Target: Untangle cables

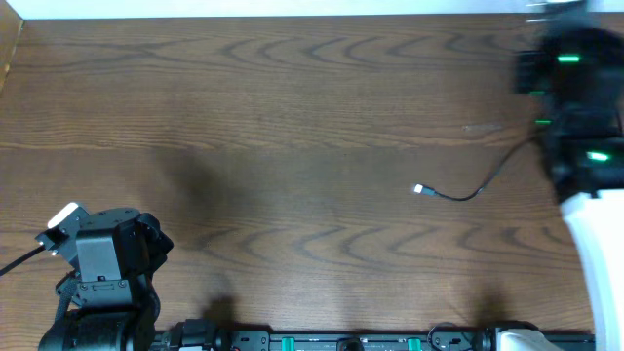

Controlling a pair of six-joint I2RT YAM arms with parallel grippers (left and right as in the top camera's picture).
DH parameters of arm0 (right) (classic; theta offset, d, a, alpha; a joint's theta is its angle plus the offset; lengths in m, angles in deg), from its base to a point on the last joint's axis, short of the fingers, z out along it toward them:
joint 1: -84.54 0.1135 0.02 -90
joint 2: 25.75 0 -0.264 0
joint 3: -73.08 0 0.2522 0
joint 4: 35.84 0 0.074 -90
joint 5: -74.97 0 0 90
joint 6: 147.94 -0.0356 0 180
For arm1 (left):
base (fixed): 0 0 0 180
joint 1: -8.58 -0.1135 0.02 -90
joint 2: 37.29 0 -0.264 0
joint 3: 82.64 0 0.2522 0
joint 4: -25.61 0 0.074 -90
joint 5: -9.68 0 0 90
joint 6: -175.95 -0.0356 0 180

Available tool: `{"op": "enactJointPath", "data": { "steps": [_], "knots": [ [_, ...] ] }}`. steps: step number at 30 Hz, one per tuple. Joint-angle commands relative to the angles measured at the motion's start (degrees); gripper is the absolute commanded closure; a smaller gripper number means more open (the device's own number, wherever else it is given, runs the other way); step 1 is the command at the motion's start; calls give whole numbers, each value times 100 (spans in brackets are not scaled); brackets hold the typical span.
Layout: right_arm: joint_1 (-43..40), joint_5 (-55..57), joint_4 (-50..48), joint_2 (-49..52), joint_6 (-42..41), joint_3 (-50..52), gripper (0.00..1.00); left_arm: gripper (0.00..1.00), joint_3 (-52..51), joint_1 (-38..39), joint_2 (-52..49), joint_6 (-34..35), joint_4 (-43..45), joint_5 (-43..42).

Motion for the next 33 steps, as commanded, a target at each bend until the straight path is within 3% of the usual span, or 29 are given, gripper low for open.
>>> {"op": "enactJointPath", "data": {
  "steps": [1,6,13,19,29,33],
  "knots": [
    [-890,-911,-26,-66,-387,-48,99,9,55,-26,-7,-96,-33,33],
    [-2170,-1888,-505,24,-807,-48,99,9,55,-26,-9,-98,-26,-188],
    [-3397,-3473,-2417,192,-3335,-48,99,9,55,-26,-11,-103,-31,-293],
    [-4061,-3995,-3875,643,-5351,-48,99,9,55,-26,-17,-345,-24,-664],
    [-4673,-5928,-3971,2199,-5477,-59,99,9,55,-26,-116,-468,-26,-863],
    [-4896,-6299,-2822,2920,-5368,-59,99,9,55,-26,-262,-492,-28,-1075]
  ]
}}
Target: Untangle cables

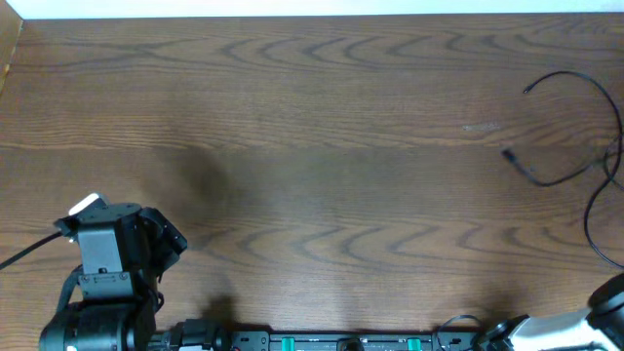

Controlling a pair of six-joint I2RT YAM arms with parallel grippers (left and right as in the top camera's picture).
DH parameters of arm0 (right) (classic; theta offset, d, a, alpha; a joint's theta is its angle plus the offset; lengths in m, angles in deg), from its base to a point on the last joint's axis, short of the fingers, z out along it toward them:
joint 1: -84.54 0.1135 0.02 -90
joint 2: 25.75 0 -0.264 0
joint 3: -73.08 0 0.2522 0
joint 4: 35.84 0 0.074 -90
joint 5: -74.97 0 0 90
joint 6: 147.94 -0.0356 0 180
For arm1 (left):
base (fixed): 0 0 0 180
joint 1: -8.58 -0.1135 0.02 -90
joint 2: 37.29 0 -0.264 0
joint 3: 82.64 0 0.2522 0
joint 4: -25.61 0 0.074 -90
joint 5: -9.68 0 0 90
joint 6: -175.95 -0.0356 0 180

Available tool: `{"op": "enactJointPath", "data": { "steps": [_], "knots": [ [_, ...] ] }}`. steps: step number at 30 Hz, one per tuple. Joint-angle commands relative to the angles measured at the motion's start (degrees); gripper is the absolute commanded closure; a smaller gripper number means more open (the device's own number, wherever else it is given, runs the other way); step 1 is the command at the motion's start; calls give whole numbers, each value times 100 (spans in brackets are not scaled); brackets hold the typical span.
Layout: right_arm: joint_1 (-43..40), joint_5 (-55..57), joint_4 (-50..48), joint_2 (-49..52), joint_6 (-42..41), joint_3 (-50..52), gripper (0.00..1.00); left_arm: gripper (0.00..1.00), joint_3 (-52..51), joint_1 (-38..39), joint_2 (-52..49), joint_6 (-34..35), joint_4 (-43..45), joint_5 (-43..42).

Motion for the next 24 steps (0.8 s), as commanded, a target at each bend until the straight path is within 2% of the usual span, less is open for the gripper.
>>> {"op": "enactJointPath", "data": {
  "steps": [1,7,8,9,10,11,17,24],
  "knots": [
    [-197,-610,997,492,87,-22,99,9,55,-24,-170,-101,-17,-223],
    [-356,81,2765,846,793,-22,99,9,55,-24,-435,-160,-20,-330],
    [-369,214,2953,848,916,-22,85,9,55,-24,-476,-160,-20,-330],
    [-380,361,3108,848,1021,-22,63,9,55,-24,-507,-157,-17,-330],
    [-387,501,3239,848,1154,-22,27,9,55,-24,-540,-157,-17,-330],
    [-391,573,3318,848,1224,-22,1,9,55,-24,-560,-160,-17,-330],
    [-267,658,3936,848,1261,-22,1,9,55,-24,-597,-175,-17,-330],
    [468,857,5064,848,2175,-22,1,9,55,-24,-597,-175,-17,-330]
  ]
}}
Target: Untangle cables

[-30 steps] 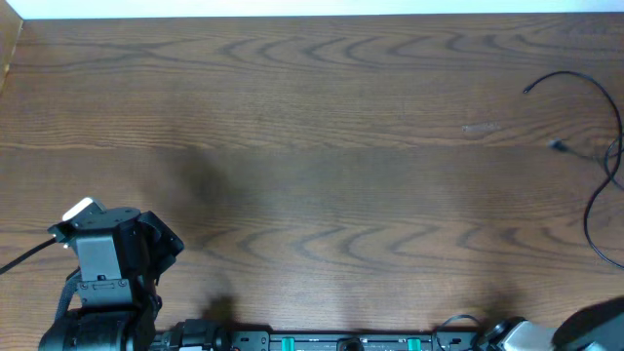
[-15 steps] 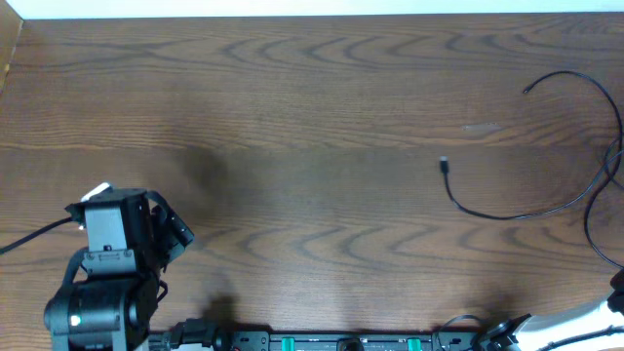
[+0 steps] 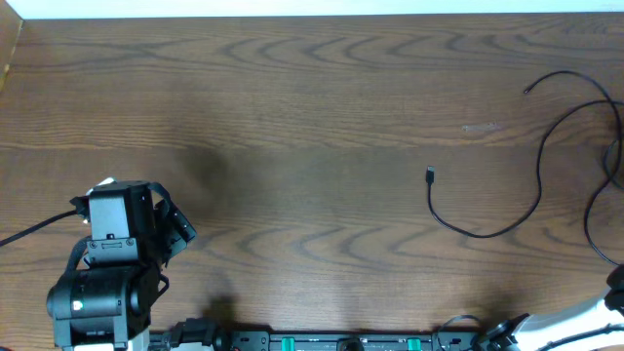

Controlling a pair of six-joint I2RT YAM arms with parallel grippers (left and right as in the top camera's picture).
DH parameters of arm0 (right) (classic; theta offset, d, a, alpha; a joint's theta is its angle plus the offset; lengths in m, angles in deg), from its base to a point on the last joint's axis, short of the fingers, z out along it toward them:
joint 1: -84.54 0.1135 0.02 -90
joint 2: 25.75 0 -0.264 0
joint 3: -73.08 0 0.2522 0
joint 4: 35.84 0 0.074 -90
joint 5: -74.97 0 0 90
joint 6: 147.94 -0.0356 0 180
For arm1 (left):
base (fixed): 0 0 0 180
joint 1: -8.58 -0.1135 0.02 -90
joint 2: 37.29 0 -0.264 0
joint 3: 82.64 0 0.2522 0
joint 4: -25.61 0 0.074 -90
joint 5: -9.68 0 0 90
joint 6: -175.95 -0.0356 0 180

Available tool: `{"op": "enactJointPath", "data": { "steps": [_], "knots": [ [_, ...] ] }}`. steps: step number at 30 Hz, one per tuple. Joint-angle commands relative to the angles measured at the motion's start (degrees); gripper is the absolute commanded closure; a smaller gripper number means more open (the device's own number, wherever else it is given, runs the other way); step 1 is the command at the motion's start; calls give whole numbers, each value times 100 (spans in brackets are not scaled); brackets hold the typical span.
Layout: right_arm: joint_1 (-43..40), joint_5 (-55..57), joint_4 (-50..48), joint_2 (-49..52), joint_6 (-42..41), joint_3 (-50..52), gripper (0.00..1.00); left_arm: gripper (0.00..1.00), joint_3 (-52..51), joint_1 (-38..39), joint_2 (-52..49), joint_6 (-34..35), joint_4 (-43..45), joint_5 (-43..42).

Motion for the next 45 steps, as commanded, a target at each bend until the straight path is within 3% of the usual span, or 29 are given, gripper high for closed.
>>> {"op": "enactJointPath", "data": {
  "steps": [1,7,13,16,18,19,26,29,32,35,37,38,40,45],
  "knots": [
    [570,304,428,-42,750,-44,1,9,55,-24,4,-118,-17,-11],
    [1565,2076,1517,-42,973,-44,1,9,55,-24,4,-118,-17,-11],
    [2208,3587,2369,-42,267,-33,2,9,55,-24,4,-118,-17,-11],
    [2260,3845,2699,-42,-417,-33,12,9,55,-24,4,-118,-20,-11],
    [2256,3851,2887,-42,-887,-20,33,9,55,-24,4,-118,-20,-11],
    [2256,3851,2992,-42,-1139,-2,36,9,55,-24,4,-118,-17,-11],
    [2371,3823,2736,-42,-1338,511,28,9,55,-24,4,-116,-17,-11],
    [2470,3451,2061,-42,-750,968,17,9,55,-24,4,-118,-17,-11],
    [2546,3259,1628,-42,-400,1259,17,9,55,-24,4,-118,-17,-11],
    [2597,3272,1462,-42,-402,1438,29,9,55,-24,4,-118,-20,-11],
    [2614,3272,1368,-42,-404,1543,58,9,55,-24,4,-118,-17,-11],
    [2616,3270,1342,-42,-407,1574,68,9,55,-24,4,-118,-20,-11],
    [2614,3270,1329,-42,-404,1598,99,9,55,-24,4,-118,-17,-11],
    [2583,3270,1344,-59,155,1388,99,9,55,-24,4,-118,-17,-11]
  ]
}}
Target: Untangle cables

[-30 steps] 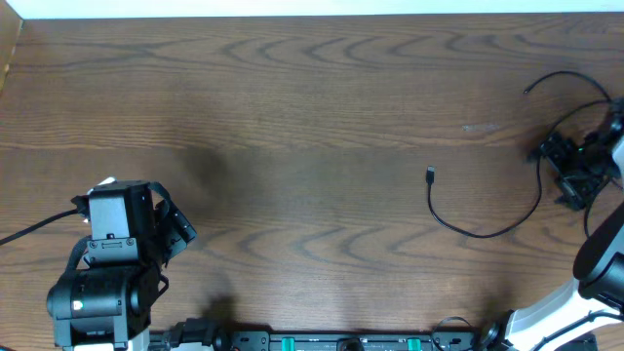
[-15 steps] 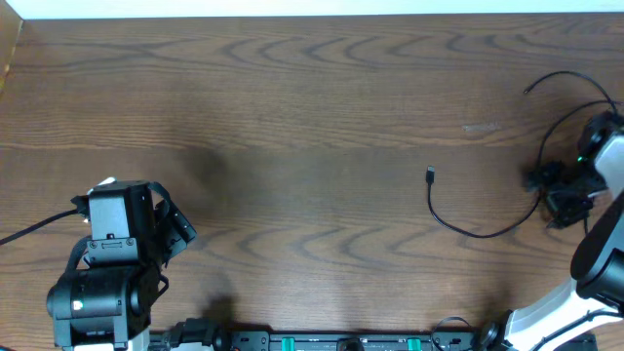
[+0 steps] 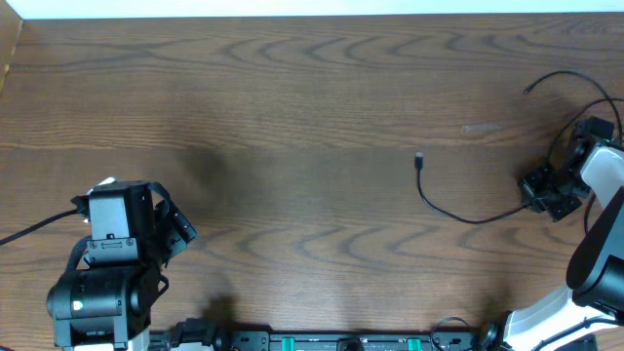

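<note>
A thin black cable (image 3: 466,219) lies on the right half of the wooden table (image 3: 312,97). Its small plug (image 3: 419,158) points to the far side, and the wire curves right into my right gripper (image 3: 542,198), which looks shut on it near the right edge. A second cable end (image 3: 527,90) arcs over behind the right arm (image 3: 597,224), which hides the rest of the wires. My left gripper (image 3: 181,232) rests at the near left, far from the cables; its jaws are too small and dark to read.
The left arm's body (image 3: 102,292) fills the near left corner, with its own lead trailing off the left edge. A black rail with green parts (image 3: 331,342) runs along the front edge. A pale wall strip borders the far edge.
My right gripper has come into view at the right edge, on the black cable. The plug has shifted slightly left and away. The tall loop right of it is gone. The left arm is unchanged.
First the right arm was blurred at the far right, with a short length of cable and its plug mid-right. Then the arm was nearly out of view and loose loops lay at the right edge. Later the plug lay further left, and now the right gripper holds that cable.
</note>
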Controlling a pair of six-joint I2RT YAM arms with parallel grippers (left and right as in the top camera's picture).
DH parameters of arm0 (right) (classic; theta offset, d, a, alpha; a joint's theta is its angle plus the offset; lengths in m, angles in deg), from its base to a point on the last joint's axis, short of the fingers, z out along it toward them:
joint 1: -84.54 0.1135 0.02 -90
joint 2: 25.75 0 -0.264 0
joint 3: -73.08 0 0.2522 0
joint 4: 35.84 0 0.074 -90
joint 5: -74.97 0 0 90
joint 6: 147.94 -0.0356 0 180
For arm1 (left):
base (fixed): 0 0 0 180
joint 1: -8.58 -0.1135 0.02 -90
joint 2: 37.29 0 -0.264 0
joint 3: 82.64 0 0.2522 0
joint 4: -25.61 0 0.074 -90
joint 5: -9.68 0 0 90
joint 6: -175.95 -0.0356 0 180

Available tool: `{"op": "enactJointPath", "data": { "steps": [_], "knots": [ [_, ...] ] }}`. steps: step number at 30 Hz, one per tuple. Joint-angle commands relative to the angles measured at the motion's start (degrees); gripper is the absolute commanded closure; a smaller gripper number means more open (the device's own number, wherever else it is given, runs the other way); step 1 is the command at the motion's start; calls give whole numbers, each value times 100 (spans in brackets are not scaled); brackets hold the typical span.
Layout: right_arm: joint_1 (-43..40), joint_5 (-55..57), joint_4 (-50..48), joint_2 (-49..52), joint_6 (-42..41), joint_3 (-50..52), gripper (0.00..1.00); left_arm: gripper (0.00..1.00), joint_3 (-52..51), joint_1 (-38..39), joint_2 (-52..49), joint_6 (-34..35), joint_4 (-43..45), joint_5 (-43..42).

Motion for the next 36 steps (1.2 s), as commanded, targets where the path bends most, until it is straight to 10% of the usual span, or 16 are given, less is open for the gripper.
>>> {"op": "enactJointPath", "data": {
  "steps": [1,17,27,33,36],
  "knots": [
    [4,-155,70,173,601,-111,99,9,55,-24,4,-35,-17,-11],
    [-1394,-1156,627,-44,1451,-4957,99,9,55,-24,4,-37,-138,-9],
    [-3147,-1314,389,118,1001,-5412,99,9,55,-24,4,-37,-103,-9],
    [-3412,-2052,772,739,1003,-5243,10,9,55,-24,4,-35,-98,-9],
    [-3348,-2124,1045,1137,1012,-5243,1,9,55,-24,4,-35,-101,-9]
  ]
}}
